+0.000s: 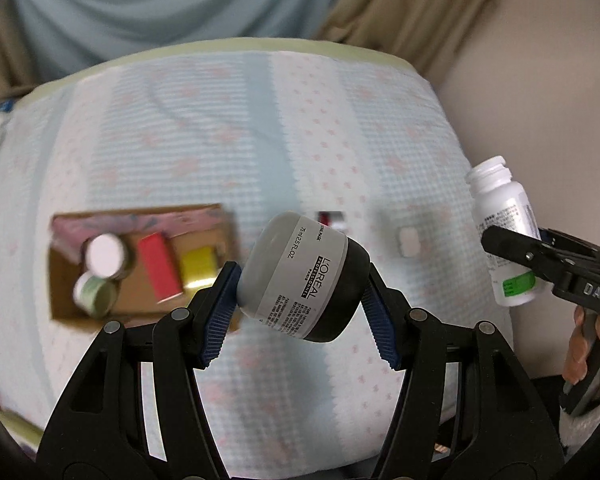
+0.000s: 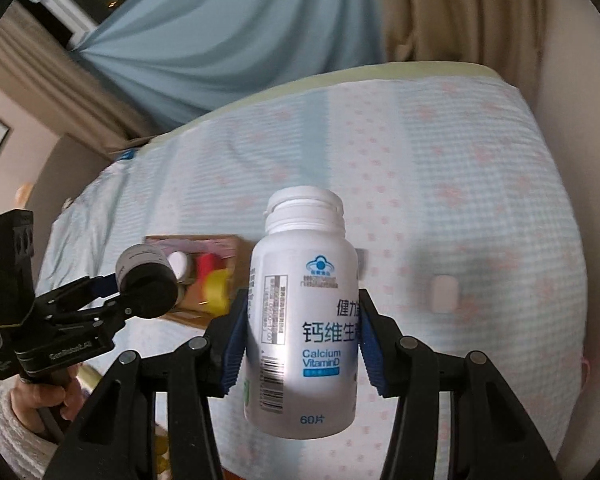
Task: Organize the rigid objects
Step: 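Carry the L'Oreal jar and pill bottle over the cardboard box with both tools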
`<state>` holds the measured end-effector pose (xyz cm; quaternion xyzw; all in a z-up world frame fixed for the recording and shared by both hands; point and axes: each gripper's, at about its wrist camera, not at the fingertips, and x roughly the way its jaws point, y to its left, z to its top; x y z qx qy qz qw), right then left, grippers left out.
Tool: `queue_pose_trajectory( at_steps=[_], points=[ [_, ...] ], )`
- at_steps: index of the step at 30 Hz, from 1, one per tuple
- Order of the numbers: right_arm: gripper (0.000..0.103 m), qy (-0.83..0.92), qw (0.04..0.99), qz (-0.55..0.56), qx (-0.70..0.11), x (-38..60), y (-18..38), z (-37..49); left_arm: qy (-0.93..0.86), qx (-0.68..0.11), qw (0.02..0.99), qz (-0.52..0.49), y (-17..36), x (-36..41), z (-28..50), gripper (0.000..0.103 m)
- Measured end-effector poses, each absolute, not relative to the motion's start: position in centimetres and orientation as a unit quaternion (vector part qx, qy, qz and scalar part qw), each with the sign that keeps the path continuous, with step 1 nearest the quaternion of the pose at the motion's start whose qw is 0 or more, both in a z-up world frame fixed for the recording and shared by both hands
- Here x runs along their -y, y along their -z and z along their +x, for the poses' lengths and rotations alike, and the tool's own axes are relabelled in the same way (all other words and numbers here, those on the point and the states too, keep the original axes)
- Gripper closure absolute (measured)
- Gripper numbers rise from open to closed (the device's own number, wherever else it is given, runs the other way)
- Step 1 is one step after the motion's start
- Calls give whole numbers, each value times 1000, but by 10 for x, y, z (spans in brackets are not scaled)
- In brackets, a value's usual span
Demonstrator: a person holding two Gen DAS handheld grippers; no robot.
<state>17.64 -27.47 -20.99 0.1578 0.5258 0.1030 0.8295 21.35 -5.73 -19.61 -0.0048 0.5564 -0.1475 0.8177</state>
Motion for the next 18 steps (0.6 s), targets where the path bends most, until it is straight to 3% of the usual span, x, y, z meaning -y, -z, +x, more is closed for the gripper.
queue_pose_trajectory(
  at_steps=[9,18],
  points=[
    [57,-142,822,169,-524,194,199,177,103,-544,831,-49,178,-41,206,46],
    [57,-117,820,175,-533,103,211,194,109,-536,837,-30,185,-140,228,46]
  ],
)
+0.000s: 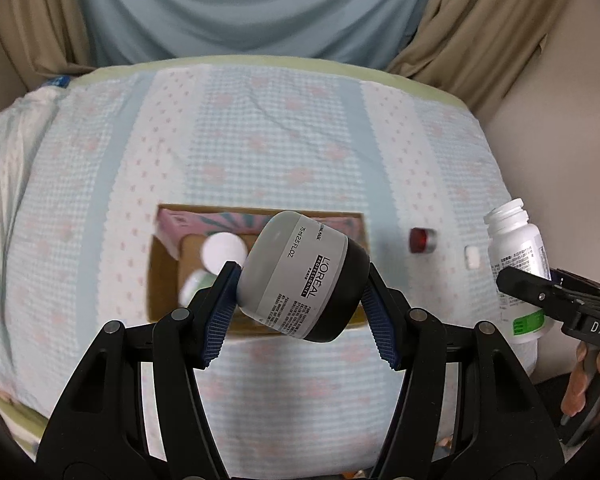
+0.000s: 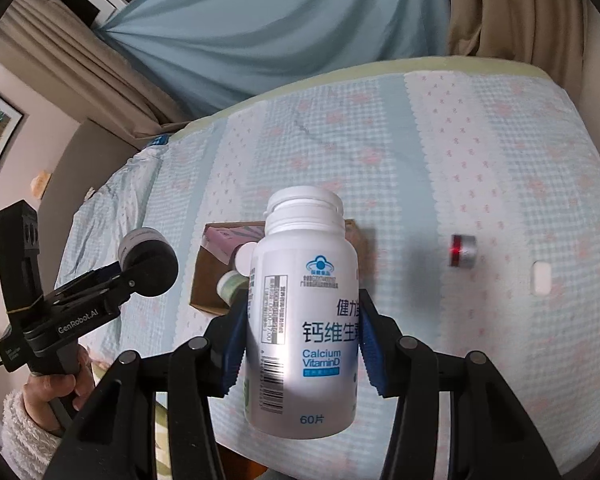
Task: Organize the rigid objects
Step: 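Carry the L'Oreal jar and pill bottle over the cardboard box with both tools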
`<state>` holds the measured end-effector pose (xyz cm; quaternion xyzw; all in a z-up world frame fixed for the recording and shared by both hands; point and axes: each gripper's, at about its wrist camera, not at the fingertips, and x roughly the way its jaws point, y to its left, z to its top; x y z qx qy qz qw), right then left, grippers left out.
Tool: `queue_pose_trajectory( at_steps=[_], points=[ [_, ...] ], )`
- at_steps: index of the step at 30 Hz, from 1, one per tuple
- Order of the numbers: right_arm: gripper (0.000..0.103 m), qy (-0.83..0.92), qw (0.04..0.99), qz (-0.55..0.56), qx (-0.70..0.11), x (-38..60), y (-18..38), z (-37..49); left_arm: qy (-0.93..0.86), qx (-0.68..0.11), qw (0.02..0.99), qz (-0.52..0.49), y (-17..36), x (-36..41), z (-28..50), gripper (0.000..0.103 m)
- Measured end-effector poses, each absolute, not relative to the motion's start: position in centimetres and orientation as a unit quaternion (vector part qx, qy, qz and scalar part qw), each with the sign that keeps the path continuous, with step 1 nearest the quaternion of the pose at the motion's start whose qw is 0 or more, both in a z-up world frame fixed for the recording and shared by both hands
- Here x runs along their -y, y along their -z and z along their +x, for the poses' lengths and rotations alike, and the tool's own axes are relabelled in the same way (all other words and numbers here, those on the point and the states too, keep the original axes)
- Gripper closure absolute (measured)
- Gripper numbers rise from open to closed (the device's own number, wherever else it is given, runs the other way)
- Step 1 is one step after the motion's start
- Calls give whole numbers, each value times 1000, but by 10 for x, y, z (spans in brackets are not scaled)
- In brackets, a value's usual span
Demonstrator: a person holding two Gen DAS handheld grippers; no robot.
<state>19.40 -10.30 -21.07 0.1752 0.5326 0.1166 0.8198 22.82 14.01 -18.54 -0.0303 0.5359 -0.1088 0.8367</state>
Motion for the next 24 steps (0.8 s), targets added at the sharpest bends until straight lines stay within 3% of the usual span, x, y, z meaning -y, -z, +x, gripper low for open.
queue_pose_trajectory(
  at_steps=[11,24],
  points=[
    [57,-74,787,239,-564,10,275,225,146,-577,803,9,256,-219,283,46],
    [57,-30,739,244,-627,-16,374,274,203,-634,746,24,361,-189,298,46]
  ],
)
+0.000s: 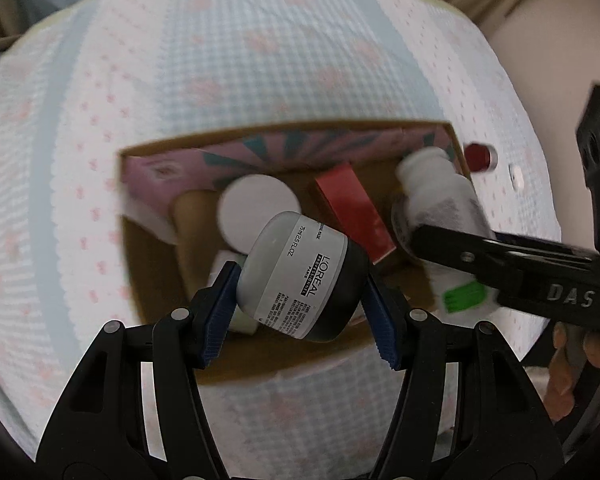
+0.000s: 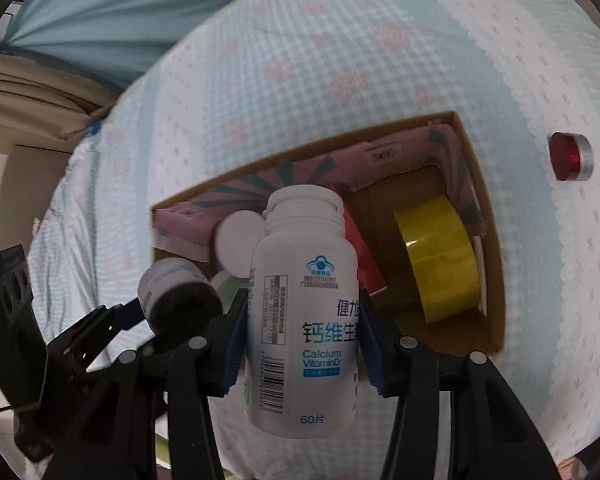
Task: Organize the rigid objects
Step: 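Carry the L'Oreal jar and pill bottle over the cardboard box with both tools, then open both tools to drop the jar and pill bottle into the box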
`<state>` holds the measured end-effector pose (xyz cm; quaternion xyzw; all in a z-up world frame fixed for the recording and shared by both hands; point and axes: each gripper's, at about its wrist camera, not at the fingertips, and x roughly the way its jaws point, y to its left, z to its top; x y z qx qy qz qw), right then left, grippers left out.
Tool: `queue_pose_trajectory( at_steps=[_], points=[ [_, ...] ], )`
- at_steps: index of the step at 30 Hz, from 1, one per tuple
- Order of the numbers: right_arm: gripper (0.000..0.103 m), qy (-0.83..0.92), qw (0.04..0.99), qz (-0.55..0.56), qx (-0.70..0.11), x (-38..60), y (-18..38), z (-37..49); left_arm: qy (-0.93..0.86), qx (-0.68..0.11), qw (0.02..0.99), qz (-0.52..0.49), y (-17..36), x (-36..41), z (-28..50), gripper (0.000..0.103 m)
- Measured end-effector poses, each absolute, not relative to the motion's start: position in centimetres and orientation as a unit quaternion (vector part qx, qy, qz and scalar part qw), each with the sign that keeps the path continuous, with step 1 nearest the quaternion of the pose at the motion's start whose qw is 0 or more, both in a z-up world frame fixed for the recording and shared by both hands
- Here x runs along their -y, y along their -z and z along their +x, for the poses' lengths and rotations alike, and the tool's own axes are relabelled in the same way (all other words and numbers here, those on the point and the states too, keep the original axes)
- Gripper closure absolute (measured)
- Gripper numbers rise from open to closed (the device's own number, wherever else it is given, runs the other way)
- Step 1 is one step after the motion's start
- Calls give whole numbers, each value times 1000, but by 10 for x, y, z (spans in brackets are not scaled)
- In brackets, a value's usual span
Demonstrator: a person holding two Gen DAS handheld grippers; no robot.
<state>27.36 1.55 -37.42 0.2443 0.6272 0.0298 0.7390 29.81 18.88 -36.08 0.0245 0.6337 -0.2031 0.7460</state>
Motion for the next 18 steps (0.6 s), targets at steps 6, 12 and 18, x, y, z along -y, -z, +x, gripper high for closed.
queue_pose_trajectory(
  at_steps=[6,12,18],
  points=[
    [57,-34,735,236,-635,-19,406,283,234,-650,719,75,399,-166,296,46],
    [57,-58,735,210,-642,-24,408,294,239,-646,718,102,402,-163,294,46],
    [45,-98,734,208,-639,-30,410,307,238,-648,714,114,395,-164,293,1]
  ],
)
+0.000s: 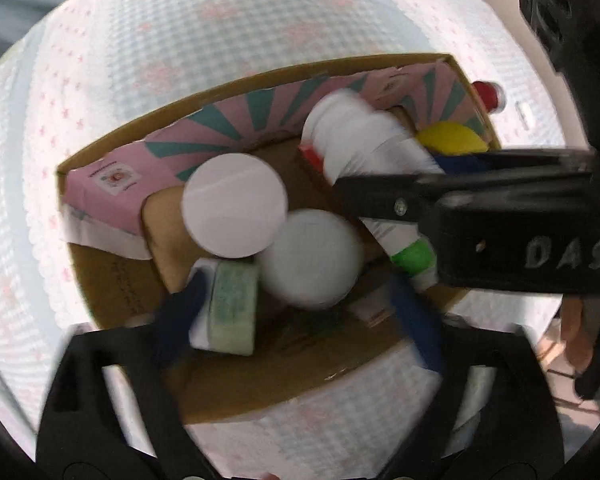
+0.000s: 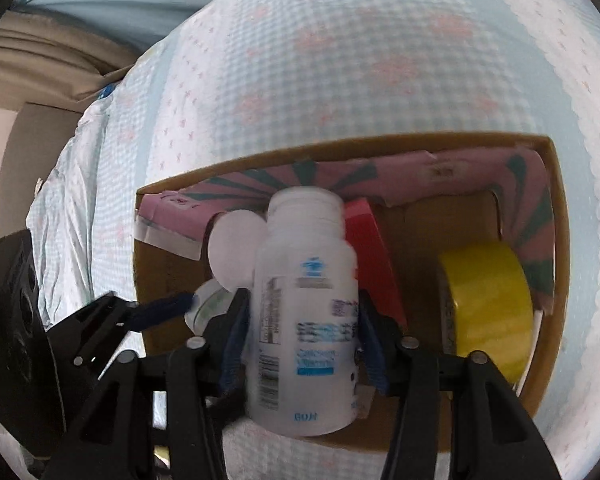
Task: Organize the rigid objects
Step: 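Open both tools to drop the jar and pill bottle into the box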
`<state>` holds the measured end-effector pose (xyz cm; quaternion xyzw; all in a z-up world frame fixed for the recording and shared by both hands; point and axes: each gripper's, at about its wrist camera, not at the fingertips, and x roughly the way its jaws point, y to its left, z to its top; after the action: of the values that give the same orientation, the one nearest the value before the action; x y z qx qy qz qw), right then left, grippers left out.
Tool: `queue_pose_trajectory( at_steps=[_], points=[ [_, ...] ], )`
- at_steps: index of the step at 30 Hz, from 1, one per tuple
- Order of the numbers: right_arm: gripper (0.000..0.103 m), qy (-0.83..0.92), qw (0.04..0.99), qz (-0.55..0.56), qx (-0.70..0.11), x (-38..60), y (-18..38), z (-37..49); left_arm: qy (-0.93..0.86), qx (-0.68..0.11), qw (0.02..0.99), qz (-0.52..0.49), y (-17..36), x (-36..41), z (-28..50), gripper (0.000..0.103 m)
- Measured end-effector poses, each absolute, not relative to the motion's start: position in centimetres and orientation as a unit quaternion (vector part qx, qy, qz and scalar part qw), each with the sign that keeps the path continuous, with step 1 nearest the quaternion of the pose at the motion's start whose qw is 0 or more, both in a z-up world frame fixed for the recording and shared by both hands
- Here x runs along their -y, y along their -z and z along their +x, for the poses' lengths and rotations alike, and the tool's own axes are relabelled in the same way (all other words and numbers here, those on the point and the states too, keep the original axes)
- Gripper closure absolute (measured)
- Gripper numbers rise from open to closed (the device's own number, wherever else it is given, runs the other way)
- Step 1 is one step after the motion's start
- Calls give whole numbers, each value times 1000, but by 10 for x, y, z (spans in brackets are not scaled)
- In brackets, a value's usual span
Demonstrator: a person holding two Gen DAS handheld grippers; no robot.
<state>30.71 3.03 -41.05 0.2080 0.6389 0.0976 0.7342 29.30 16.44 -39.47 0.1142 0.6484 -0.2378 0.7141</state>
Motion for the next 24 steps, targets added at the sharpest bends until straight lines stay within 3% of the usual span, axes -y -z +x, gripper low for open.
queue_pose_trajectory(
  at_steps=[1,3,4,24],
  points=[
    [26,-96,735,211,-638,-29,409,307,241,-646,715,113,391,-167,291,1],
    [3,-86,736,213,-637,-26,404,306,230,-648,717,111,387,-172,288,1],
    [1,-82,739,212,-634,-23,401,304,226,-650,718,107,385,-175,287,1],
    [1,-70,799,177,-571,-26,319,241,170,-597,781,62,302,-208,237,1]
  ],
)
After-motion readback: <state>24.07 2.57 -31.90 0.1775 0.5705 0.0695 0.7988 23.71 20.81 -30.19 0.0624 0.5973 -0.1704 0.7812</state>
